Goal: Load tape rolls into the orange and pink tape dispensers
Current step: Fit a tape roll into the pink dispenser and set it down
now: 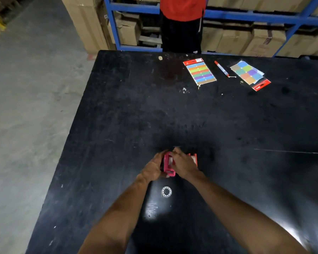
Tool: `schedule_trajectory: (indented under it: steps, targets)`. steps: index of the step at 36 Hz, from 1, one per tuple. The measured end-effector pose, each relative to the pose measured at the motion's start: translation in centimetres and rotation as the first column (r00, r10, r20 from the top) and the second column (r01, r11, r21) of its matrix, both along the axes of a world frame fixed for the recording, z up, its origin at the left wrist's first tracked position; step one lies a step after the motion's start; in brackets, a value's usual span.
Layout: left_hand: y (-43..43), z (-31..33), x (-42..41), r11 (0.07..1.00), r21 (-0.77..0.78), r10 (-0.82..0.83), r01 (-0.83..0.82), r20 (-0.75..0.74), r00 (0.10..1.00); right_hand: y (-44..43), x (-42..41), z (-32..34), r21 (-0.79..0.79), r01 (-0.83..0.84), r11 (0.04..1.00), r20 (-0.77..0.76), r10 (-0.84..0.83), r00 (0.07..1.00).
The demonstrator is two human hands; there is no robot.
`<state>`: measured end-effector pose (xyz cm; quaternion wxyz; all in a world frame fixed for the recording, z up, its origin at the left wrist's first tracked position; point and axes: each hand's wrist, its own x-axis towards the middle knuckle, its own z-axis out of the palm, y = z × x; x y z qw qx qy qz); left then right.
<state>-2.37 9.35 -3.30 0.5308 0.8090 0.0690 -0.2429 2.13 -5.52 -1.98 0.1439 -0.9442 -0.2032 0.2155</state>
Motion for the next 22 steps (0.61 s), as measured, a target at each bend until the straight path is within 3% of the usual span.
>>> schedule_trajectory:
  steps: [6,13,15,19,22]
  targets:
    - [0.5,-1.1,0.1,0.996,0.094,-0.019,0.01,0.092,0.996,0.7,-0.9,-0.9,-0.085,0.069,0.994,0.105,-0.06,0.993]
    - [1.1,-1.6,0.4,0.996,0.086,-0.037,0.03,0.076,0.996,0.4,-0.6,-2.1,-0.016,0.073,0.997,0.051,-0.072,0.996]
    - [0.9,-1.1,0.5,0.999,-0.028,0.017,-0.017,0.012,1.0,0.2,-0.3,-1.7,0.058,0.111,0.992,0.017,-0.112,0.994]
    - [1.0,-0.7,0.7,0.994,-0.083,0.067,-0.069,-0.031,0.997,-0.3,0.5,-0.2,0.134,0.099,0.986,-0.141,-0.08,0.987]
    - [0.9,-1.3,0.5,0.999,-0.04,-0.018,0.019,0.047,0.999,-1.1,0.2,0.8,0.173,0.125,0.977,-0.148,-0.1,0.984]
